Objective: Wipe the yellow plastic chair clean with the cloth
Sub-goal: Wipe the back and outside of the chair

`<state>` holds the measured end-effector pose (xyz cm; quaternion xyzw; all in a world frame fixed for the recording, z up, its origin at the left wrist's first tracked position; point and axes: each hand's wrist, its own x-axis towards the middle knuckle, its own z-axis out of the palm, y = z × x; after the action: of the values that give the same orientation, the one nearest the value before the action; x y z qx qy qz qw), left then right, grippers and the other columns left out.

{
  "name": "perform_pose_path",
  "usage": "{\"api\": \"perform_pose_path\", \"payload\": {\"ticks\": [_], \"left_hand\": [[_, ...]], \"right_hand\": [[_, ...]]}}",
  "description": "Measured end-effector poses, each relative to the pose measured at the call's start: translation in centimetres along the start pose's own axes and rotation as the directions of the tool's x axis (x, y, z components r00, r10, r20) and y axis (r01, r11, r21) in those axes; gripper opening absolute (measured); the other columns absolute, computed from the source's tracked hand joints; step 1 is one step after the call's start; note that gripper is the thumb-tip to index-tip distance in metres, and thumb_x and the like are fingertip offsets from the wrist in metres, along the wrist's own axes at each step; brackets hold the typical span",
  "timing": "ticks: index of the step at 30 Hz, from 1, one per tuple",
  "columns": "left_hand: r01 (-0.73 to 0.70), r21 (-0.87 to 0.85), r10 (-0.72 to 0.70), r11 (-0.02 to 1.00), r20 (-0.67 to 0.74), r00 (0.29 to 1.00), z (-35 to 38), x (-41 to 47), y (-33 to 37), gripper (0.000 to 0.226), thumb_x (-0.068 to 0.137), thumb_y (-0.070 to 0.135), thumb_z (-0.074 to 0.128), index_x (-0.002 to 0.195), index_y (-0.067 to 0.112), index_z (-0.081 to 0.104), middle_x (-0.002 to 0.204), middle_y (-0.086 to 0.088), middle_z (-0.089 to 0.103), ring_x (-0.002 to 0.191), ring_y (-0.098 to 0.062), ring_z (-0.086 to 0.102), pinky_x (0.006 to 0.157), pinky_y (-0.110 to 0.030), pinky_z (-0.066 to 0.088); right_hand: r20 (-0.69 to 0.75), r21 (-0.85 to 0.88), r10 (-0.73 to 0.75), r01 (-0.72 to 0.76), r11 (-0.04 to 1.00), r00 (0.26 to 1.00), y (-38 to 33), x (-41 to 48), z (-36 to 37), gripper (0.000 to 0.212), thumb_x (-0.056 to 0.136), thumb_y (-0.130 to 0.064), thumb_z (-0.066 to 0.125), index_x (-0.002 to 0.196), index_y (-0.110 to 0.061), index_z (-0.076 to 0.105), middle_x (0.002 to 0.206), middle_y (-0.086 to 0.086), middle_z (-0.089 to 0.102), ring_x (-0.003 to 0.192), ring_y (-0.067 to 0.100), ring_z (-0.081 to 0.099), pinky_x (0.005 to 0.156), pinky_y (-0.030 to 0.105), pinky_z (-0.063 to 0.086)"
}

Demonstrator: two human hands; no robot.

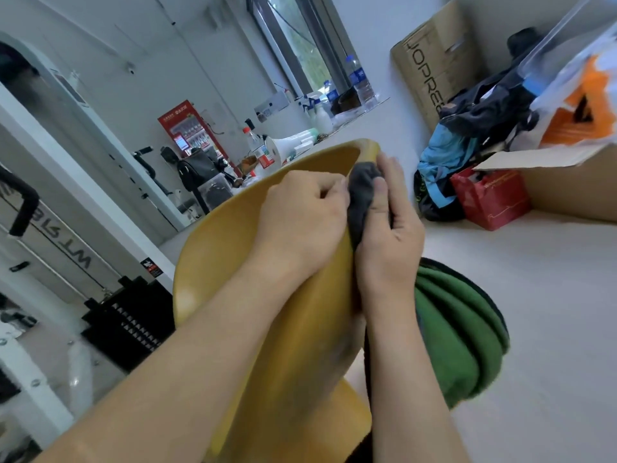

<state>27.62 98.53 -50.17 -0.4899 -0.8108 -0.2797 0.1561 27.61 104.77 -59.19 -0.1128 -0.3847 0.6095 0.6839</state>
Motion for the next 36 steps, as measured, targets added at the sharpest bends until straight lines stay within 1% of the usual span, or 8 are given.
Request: {"api": "perform_pose_path", "payload": {"ticks": [6,9,12,19,26,29,32,36], "left_hand": [[0.083,-0.082,-0.063,0.993,0.223,0.973,-0.6,-3.6,-1.1,0.048,0.097,0.036,0.045,0.143,0.037,0.034,0.126,0.032,0.037,0.114,0.015,0.035,0.1,-0.013,0.029],[0.133,-0.4,-0.086,0.907,0.133,0.987,-0.9,-3.9,-1.0,0.031,0.097,0.019,0.048,0.126,0.022,0.059,0.123,0.016,0.06,0.11,0.003,0.056,0.1,-0.021,0.043],[0.208,-0.603,-0.183,0.77,0.104,0.978,-1.2,-3.9,-0.7,0.028,0.097,0.015,0.043,0.099,0.013,0.071,0.098,-0.003,0.074,0.093,-0.016,0.068,0.084,-0.031,0.053],[0.212,-0.371,-0.201,0.904,0.07,0.977,-0.9,-3.9,-0.2,0.034,0.094,0.023,0.054,0.128,0.024,0.06,0.113,0.018,0.065,0.102,0.002,0.062,0.093,-0.027,0.051],[0.173,-0.513,-0.131,0.841,0.118,0.984,0.4,-2.2,1.5,0.03,0.092,-0.001,0.047,0.108,0.014,0.069,0.097,0.01,0.072,0.095,-0.001,0.065,0.088,-0.02,0.052],[0.102,-0.279,-0.061,0.955,0.15,0.987,0.4,-1.4,0.9,0.039,0.097,0.018,0.048,0.135,0.022,0.051,0.124,0.019,0.057,0.115,0.005,0.051,0.105,-0.025,0.04],[0.003,-0.075,0.023,0.997,0.337,0.941,0.1,-3.1,-0.4,0.055,0.101,0.036,0.038,0.151,0.03,0.016,0.151,0.019,0.025,0.134,0.006,0.025,0.114,-0.02,0.022],[-0.083,-0.164,0.108,0.983,0.151,0.983,0.2,-3.8,-2.3,0.057,0.092,0.042,0.049,0.146,0.033,0.032,0.131,0.034,0.035,0.114,0.029,0.032,0.1,0.0,0.024]], "right_hand": [[-0.2,-0.013,0.471,-0.483,0.876,0.859,4.1,-1.9,-2.6,0.016,0.102,-0.025,0.041,0.107,-0.025,0.055,0.115,-0.002,0.052,0.108,0.012,0.052,0.104,0.042,0.041],[-0.103,-0.135,0.031,-0.045,0.99,0.994,-1.9,-2.2,0.6,0.003,0.091,-0.026,0.058,0.088,-0.026,0.059,0.101,0.003,0.052,0.094,0.008,0.051,0.092,0.039,0.044],[0.084,-0.189,-0.318,0.328,0.925,0.944,-4.9,-2.2,2.2,0.01,0.087,-0.027,0.062,0.092,-0.022,0.069,0.103,0.0,0.05,0.099,0.016,0.052,0.089,0.035,0.045],[-0.059,-0.067,0.484,-0.487,0.871,0.873,4.6,-1.9,-2.6,0.059,0.091,-0.057,0.025,0.127,-0.022,0.056,0.13,0.004,0.059,0.122,0.022,0.052,0.107,0.05,0.039],[0.047,-0.097,-0.07,0.074,0.992,0.996,-1.0,-1.5,-0.8,0.045,0.097,-0.038,0.033,0.139,-0.029,0.046,0.15,-0.003,0.041,0.143,0.009,0.029,0.117,0.025,0.021],[-0.026,-0.046,0.33,-0.331,0.942,0.944,5.7,-1.9,-3.3,0.039,0.09,-0.051,0.034,0.107,-0.026,0.059,0.114,0.004,0.062,0.115,0.024,0.054,0.101,0.038,0.04],[-0.142,0.111,0.727,-0.719,0.686,0.672,10.1,-6.7,-5.1,0.043,0.089,-0.053,0.044,0.086,-0.016,0.064,0.085,0.004,0.064,0.092,0.029,0.061,0.079,0.04,0.047],[-0.141,0.05,0.437,-0.434,0.899,0.888,4.6,-5.8,-2.7,0.056,0.093,-0.06,0.038,0.117,-0.017,0.066,0.119,-0.003,0.065,0.123,0.023,0.056,0.106,0.046,0.042]]}}
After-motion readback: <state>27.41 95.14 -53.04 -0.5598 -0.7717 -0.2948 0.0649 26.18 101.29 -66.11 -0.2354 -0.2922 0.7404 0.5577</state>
